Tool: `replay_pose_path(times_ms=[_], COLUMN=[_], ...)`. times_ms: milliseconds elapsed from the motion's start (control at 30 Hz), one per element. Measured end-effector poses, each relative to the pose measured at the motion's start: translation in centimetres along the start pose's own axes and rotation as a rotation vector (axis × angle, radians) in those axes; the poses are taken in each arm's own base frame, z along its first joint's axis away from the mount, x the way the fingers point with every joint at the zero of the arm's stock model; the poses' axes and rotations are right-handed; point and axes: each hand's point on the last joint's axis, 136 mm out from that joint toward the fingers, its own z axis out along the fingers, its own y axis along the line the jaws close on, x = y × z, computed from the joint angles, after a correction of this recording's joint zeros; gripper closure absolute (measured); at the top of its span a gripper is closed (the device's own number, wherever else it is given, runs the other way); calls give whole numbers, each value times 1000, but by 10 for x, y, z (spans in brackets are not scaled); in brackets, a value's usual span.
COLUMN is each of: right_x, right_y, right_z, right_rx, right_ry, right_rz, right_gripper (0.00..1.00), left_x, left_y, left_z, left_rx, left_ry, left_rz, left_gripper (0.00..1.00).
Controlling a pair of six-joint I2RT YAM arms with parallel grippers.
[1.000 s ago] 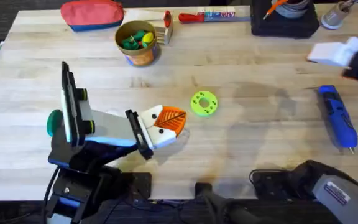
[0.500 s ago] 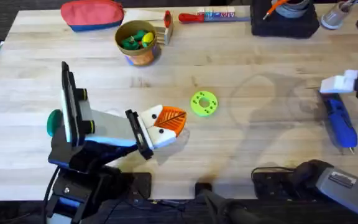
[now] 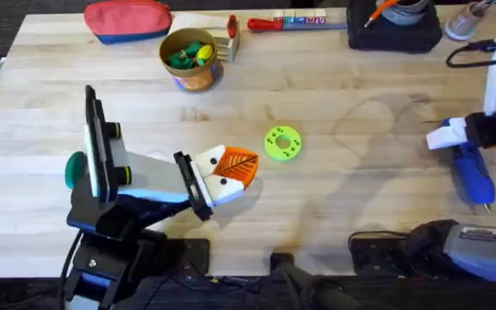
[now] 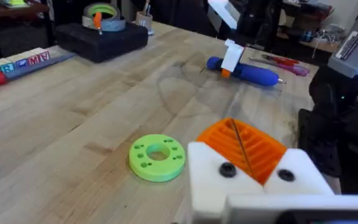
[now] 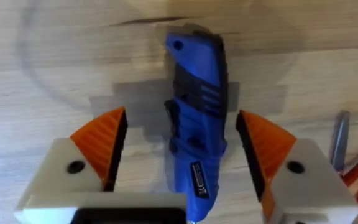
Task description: Pick up the gripper from the table and insert it into the empty holder that is missing its gripper. Then pick up a screw, insert it into the mounting hole, and use the screwdriver to tighten it. Finally, clean up the table by picking up the vegetable and placing it into the bucket.
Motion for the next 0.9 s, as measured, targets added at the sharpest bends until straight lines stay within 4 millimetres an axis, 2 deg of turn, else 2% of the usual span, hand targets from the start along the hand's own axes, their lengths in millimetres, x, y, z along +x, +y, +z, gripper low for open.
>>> replay_pose_path(times_ms=[67, 200, 400, 500, 533, 567, 733, 800, 833, 900], right_x=[1, -2, -8, -7, -7, -7, -7, -7, -6, -7], right_y=[-1, -6, -12, -11, -10, -10, -12, -14, -14, -15], right_z=[8, 16, 16, 16, 16, 16, 17, 17, 17, 16], right_rx=[1, 12, 38, 34, 32, 31, 40, 48, 48, 49], right_ry=[20, 30, 9, 12, 13, 14, 14, 16, 17, 15], right_rz=[-19, -36, -40, -43, -44, -47, -22, -17, -5, 11], right_gripper=[11, 10, 11, 46, 86, 156, 679, 924, 976, 994], left_x=[0, 0, 0, 0, 0, 0, 0, 0, 0, 0], left_y=[0, 0, 0, 0, 0, 0, 0, 0, 0, 0], left_z=[0, 0, 0, 0, 0, 0, 0, 0, 0, 0], left_rx=[0, 0, 0, 0, 0, 0, 0, 0, 0, 0], left_ry=[0, 0, 0, 0, 0, 0, 0, 0, 0, 0], left_rz=[0, 0, 0, -1, 0, 2, 3, 3, 3, 3], left_gripper=[984, 832, 822, 836, 941, 980, 986, 987, 987, 987])
